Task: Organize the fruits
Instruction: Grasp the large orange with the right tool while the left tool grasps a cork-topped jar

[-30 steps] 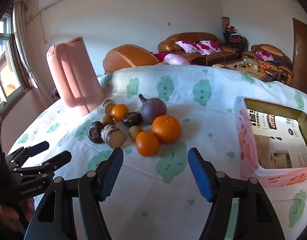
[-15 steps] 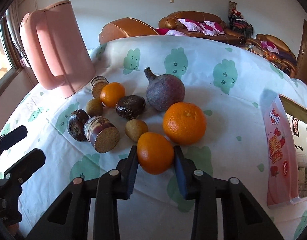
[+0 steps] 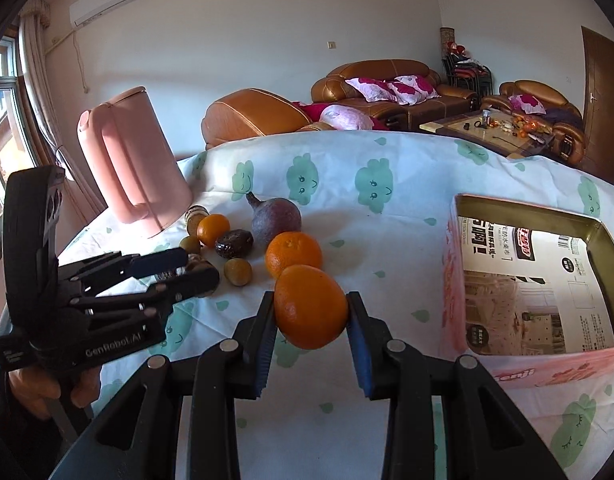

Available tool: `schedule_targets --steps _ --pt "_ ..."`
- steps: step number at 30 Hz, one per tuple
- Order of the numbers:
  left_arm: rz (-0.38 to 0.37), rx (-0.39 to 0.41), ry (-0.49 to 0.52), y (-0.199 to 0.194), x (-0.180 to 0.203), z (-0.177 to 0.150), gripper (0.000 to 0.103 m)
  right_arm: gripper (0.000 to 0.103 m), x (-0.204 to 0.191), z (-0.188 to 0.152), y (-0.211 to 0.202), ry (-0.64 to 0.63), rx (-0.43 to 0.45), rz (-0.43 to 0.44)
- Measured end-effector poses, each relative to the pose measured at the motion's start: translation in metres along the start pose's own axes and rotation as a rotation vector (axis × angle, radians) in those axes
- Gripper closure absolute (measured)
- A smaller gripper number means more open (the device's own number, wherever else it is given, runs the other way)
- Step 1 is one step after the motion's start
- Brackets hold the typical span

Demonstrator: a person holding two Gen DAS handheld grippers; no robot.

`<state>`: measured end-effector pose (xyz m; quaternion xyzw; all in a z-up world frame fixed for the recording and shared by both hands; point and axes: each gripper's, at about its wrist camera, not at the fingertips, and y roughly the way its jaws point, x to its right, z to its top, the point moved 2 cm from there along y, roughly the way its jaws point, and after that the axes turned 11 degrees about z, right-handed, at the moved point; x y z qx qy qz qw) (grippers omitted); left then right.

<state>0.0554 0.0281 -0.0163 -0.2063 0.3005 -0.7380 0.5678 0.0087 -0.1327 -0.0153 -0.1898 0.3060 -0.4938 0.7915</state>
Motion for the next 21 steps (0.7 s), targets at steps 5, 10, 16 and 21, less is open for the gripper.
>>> schedule_targets --steps 5,10,16,21 --pt "0.1 -0.002 0.041 0.009 -0.001 0.006 0.046 0.067 0.006 0.001 -0.004 0.034 -0.001 0.033" --pt "0.016 -0.063 0.006 0.008 -0.021 -0.002 0.04 0.067 0.001 0.001 -0.006 0.011 0.008 0.019" --pt "0.07 -0.048 0.022 0.017 -0.017 -0.003 0.045 0.067 -0.001 0.0 -0.004 0.0 0.003 0.02" --pt "0.096 -0.062 0.0 0.02 -0.025 -0.004 0.066 0.067 -0.003 -0.001 -0.003 -0.001 0.003 0.019"
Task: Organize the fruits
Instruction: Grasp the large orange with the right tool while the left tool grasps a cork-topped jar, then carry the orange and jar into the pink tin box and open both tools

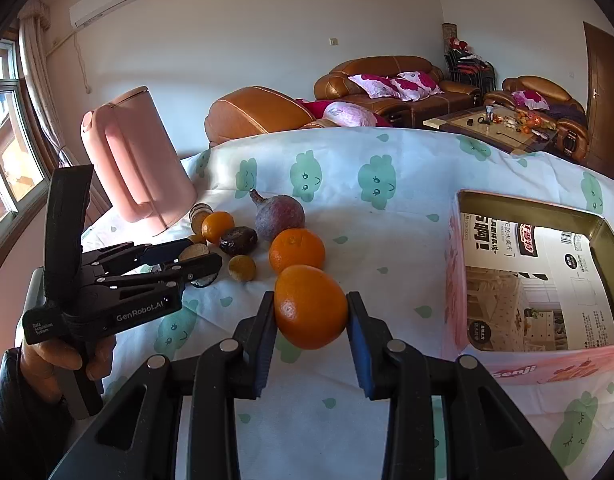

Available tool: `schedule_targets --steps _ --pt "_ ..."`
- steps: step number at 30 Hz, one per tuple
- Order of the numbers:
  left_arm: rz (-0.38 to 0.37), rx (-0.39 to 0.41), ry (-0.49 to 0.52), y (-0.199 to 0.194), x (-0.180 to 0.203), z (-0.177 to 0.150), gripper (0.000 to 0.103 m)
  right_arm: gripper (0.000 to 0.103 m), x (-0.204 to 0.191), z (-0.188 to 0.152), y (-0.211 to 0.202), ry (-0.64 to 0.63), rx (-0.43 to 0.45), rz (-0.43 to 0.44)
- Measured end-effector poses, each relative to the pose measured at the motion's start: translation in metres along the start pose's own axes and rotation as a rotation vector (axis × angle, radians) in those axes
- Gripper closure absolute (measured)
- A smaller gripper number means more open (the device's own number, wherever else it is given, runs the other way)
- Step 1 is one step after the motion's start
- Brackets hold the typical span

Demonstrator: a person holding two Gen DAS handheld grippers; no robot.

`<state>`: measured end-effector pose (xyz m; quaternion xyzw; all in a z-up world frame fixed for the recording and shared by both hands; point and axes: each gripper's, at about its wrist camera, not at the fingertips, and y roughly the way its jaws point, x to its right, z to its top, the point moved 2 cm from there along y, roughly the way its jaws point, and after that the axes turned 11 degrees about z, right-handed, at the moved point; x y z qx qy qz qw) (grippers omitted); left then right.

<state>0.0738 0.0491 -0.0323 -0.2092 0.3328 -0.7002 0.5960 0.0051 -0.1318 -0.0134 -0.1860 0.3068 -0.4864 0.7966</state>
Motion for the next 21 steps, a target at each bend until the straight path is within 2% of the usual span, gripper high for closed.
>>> schedule_targets --steps 7,9,12,17,21 --pt "0.079 -0.027 0.079 0.006 0.015 -0.001 0.06 0.067 -0.002 -0.002 0.002 -0.006 -0.01 0.003" --pt "0.098 -0.026 0.082 0.006 0.015 -0.002 0.068 0.067 -0.003 -0.003 0.002 -0.013 -0.009 -0.004" --pt "0.083 -0.014 0.057 0.003 0.011 -0.002 0.068 0.067 -0.003 0.0 -0.006 -0.012 0.025 0.0" --pt "0.029 0.099 -0.016 -0.023 0.012 0.0 0.068 0.067 0.001 0.01 -0.028 -0.02 0.097 -0.032" --pt "-0.024 0.186 -0.01 -0.05 0.042 0.011 0.068 0.067 0.018 0.02 -0.054 -0.043 0.171 -0.135"
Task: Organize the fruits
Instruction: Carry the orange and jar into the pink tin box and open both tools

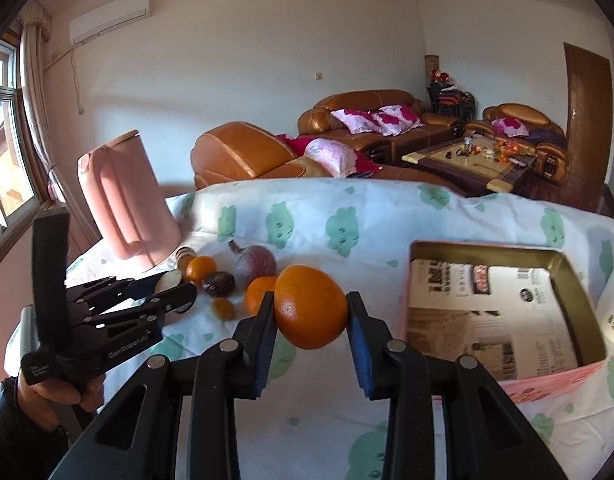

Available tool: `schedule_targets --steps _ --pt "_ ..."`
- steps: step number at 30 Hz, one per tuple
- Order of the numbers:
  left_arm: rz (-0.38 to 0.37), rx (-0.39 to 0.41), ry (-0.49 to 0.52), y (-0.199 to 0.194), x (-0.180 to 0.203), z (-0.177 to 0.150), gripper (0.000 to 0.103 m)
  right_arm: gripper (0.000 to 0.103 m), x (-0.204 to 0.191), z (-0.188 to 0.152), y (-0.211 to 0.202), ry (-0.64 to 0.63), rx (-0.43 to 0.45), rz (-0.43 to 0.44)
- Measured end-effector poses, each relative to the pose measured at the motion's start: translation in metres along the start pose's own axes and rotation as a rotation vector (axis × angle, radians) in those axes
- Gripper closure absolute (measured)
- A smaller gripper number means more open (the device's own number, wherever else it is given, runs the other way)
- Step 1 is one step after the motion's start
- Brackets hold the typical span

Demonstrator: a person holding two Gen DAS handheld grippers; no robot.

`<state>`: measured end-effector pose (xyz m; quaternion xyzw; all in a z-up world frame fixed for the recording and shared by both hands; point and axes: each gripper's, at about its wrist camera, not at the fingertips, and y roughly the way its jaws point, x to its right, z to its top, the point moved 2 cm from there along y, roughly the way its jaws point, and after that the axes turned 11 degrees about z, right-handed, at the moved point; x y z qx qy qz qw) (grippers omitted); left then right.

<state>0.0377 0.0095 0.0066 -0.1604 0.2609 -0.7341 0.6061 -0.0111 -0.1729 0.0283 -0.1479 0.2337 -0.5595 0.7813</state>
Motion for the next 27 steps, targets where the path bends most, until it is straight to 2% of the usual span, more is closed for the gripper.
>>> schedule_targets --steps 4,8,10,14,18,27 --pt "-0.1 0.041 -0.006 -0.012 0.047 0.018 0.068 0.067 0.042 0.003 -0.018 -0.007 0.03 -0.14" --pt "-0.199 0.037 0.027 -0.007 0.102 0.032 0.068 0.067 0.094 -0.001 -0.026 0.06 0.0 -0.198" --pt "-0.215 0.035 0.058 -0.003 0.132 0.036 0.068 0.067 0.114 -0.005 -0.026 0.068 -0.023 -0.221" --pt "-0.257 -0.016 0.078 0.016 0.176 0.041 0.068 0.067 0.142 -0.013 -0.024 0.094 -0.076 -0.228" --pt "-0.259 -0.076 0.092 0.034 0.204 0.036 0.068 0.067 0.159 -0.019 -0.022 0.131 -0.112 -0.201" --pt "-0.251 -0.122 0.112 0.048 0.218 0.025 0.068 0.066 0.17 -0.025 -0.019 0.19 -0.142 -0.178"
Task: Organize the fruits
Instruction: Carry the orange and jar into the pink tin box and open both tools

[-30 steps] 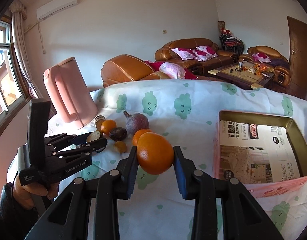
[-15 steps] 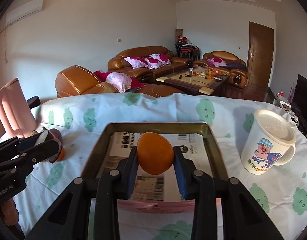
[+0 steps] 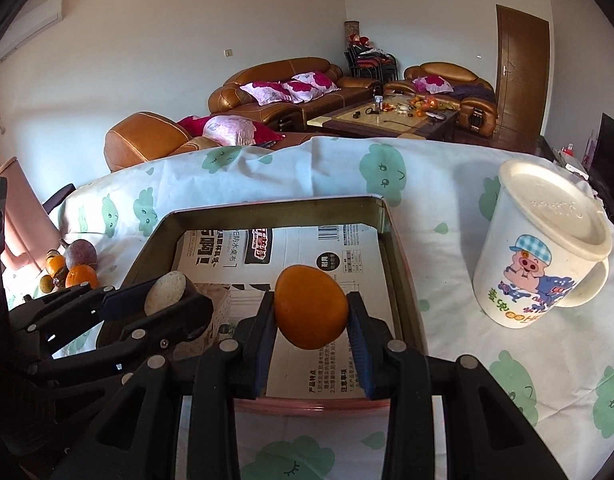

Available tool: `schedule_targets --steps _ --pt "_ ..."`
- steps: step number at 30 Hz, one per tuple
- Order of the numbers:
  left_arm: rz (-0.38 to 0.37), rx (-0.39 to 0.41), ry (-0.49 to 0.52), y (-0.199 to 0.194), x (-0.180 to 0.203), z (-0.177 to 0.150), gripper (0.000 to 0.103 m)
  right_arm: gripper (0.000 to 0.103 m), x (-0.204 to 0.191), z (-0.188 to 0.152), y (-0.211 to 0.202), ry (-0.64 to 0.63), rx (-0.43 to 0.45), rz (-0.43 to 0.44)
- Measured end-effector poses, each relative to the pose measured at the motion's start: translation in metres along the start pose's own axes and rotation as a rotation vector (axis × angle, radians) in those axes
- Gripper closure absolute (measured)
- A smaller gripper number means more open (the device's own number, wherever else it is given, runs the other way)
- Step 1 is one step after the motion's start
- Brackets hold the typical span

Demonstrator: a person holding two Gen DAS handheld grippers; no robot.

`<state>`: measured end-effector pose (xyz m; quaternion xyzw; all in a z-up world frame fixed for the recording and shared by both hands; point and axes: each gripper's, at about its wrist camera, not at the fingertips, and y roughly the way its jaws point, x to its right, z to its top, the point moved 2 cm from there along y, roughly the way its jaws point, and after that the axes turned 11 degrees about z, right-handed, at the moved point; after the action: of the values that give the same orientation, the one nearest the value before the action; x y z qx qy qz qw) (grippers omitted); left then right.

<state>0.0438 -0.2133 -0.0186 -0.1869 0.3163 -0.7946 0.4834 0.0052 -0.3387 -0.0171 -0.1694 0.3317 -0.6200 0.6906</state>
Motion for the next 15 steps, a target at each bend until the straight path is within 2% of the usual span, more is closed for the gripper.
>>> schedule_targets --steps 4,5,7,9,10,11,12,14,15 --pt "0.008 0.011 0.003 -0.005 0.0 -0.001 0.064 0.066 0.007 -0.001 0.004 0.057 -0.013 0.041" --pt "0.009 0.023 0.005 -0.009 0.001 0.0 0.06 0.066 0.008 -0.001 0.004 0.067 -0.004 0.055" --pt "0.032 0.055 0.004 -0.017 0.0 0.002 0.045 0.066 0.011 0.001 -0.001 0.092 0.024 0.079" --pt "0.058 0.085 -0.014 -0.026 -0.004 0.003 0.02 0.065 0.015 0.003 -0.007 0.117 0.059 0.104" --pt "0.068 0.099 -0.027 -0.031 -0.006 0.003 0.015 0.065 0.017 0.004 -0.01 0.131 0.078 0.118" --pt "0.08 0.115 -0.038 -0.035 -0.009 0.004 0.007 0.059 0.017 0.005 -0.012 0.141 0.101 0.131" --pt "0.092 0.133 -0.046 -0.041 -0.013 0.004 0.001 0.045 0.017 0.006 -0.016 0.147 0.132 0.141" --pt "0.13 0.175 -0.048 -0.051 -0.018 0.002 0.0 0.025 0.014 0.006 -0.024 0.136 0.204 0.128" --pt "0.156 0.189 -0.043 -0.055 -0.021 0.001 0.0 0.024 0.011 0.007 -0.027 0.119 0.231 0.111"
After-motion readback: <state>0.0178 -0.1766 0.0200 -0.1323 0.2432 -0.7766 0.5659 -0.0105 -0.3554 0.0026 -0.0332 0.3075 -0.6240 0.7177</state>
